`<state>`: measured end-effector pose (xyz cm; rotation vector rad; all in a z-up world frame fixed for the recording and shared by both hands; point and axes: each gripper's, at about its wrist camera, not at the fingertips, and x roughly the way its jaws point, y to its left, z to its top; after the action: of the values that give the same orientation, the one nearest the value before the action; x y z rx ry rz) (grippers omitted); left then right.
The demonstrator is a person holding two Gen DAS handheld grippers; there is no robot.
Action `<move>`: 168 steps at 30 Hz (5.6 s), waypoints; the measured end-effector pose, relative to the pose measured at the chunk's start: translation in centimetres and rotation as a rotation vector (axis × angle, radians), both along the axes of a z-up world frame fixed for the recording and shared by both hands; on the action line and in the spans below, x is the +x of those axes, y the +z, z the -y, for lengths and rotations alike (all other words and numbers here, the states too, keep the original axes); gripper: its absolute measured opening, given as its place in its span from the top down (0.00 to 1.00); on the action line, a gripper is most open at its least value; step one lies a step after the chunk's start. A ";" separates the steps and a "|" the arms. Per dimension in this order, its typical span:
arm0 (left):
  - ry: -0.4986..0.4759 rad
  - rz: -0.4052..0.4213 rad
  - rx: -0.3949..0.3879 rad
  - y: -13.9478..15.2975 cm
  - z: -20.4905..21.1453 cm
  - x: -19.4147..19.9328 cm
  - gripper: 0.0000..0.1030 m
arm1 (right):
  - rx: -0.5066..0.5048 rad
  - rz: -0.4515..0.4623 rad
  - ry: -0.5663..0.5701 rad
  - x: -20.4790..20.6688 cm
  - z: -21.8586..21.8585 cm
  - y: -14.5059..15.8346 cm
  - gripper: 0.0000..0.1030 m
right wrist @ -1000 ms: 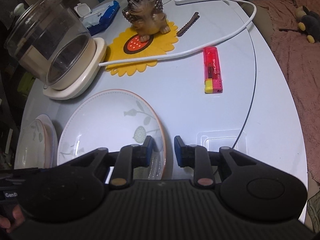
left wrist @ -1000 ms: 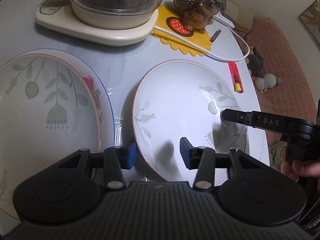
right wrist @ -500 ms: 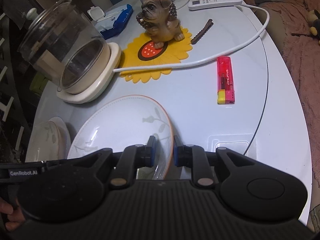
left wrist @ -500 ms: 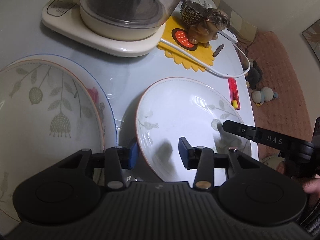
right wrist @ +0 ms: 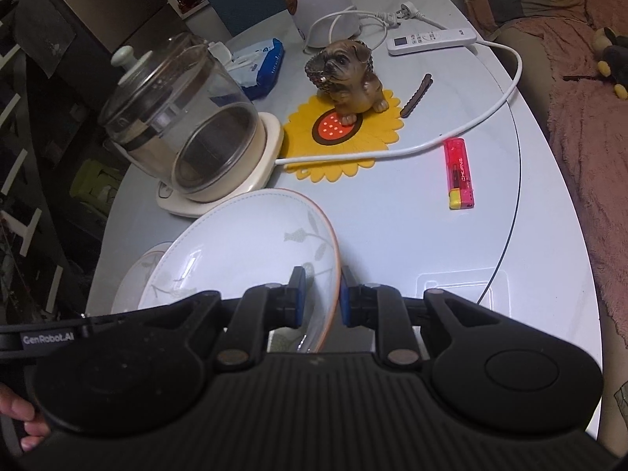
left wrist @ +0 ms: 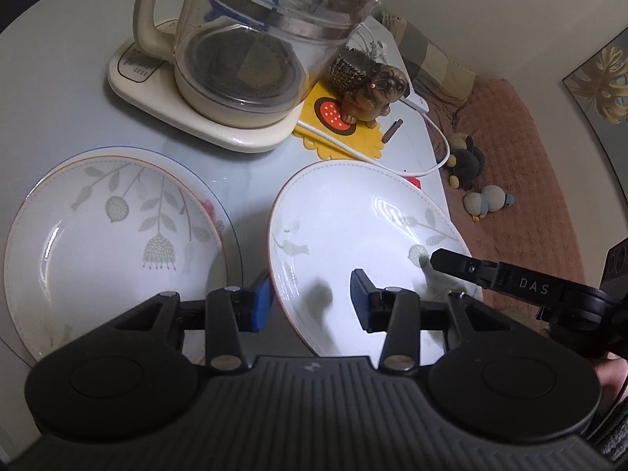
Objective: Organize plates and bowls
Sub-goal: 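Carry the second leaf plate with the right tool onto the plate stack, then lower the plate onto the stack, open the right tool and withdraw, then move both tools toward the white bowl at the table edge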
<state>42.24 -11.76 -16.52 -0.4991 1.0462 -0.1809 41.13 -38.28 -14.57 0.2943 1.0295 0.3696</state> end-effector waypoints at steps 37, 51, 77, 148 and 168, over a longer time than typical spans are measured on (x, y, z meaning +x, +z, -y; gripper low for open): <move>0.279 -0.016 -0.048 1.6 -15.0 -11.0 0.54 | 0.024 -0.021 0.262 -5.0 -14.3 2.0 0.80; 0.326 -0.080 -0.009 -1.7 -17.2 -7.6 0.54 | -0.018 -0.089 0.337 -1.7 -17.9 -1.9 0.80; 0.231 -0.201 0.060 -4.5 -17.0 -2.5 0.52 | -0.083 -0.139 0.334 1.3 -19.2 -4.7 0.80; 0.083 0.231 0.190 12.2 -12.3 -24.6 0.50 | -0.125 0.293 0.104 -21.2 -16.8 13.2 0.79; -0.017 0.179 0.200 11.3 -7.9 -28.1 0.49 | -0.145 0.286 0.047 -27.2 -13.3 12.3 0.79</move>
<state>14.14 -3.84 -5.21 -0.2871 0.8828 -0.1317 13.98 -25.03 -2.30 0.0827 0.7778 0.3657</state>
